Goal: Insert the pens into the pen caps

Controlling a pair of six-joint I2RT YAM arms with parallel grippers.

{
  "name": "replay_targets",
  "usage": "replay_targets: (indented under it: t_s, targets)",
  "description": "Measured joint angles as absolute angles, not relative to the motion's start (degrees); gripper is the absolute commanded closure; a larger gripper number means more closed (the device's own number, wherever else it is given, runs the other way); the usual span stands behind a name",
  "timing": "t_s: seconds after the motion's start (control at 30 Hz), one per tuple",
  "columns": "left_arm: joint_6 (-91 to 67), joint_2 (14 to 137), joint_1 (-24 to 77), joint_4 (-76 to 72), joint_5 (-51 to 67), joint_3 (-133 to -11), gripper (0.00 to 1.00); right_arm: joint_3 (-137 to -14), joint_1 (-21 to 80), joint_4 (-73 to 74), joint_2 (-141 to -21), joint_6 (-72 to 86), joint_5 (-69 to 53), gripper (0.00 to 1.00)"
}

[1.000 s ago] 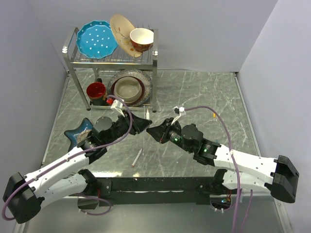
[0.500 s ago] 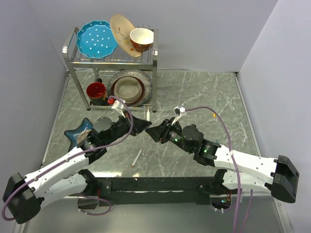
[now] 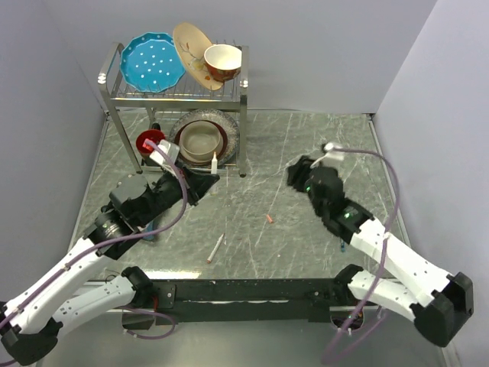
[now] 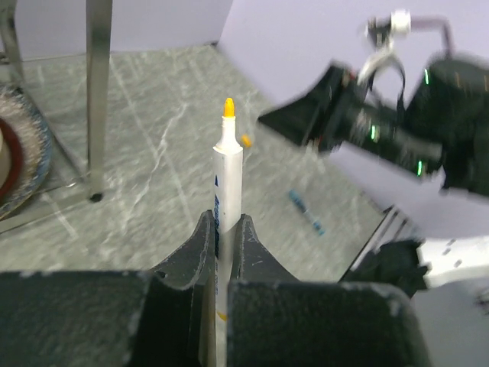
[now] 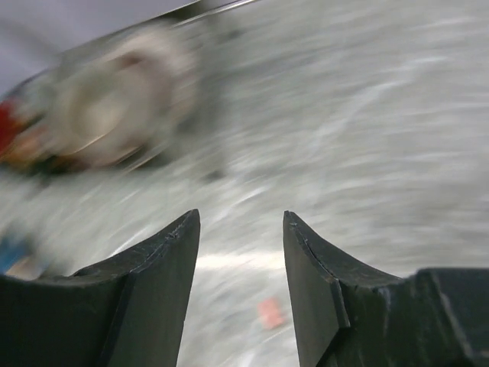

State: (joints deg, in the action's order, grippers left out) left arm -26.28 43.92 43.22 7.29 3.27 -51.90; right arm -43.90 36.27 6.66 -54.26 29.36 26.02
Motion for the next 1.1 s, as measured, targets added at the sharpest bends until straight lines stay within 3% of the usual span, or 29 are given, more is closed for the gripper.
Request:
replay_targets:
  t_s: [0.2,0.5,0.8,1.1]
  targets:
    - [-19.9,42.4,43.2,11.9,5.2,-50.4,0.99,-48.2,18.4,11.7,-63.7,28.9,25.9,0.47]
    - [-17.6,36.5,43.2,13.6,6.2,-46.8,0.99,-57.9,1.0,14.2,-86.3,29.5,18.9,0.54]
    - [-16.7,34.7,43.2,13.2,6.2,-46.8,0.99,-70.4,-6.6,17.3,-103.6,28.4,11.4,0.59]
    - [-16.6,35.6,43.2,13.3,6.4,-46.8,0.99,-73.2,-8.7,18.9,-108.4,28.2,5.8,0.61]
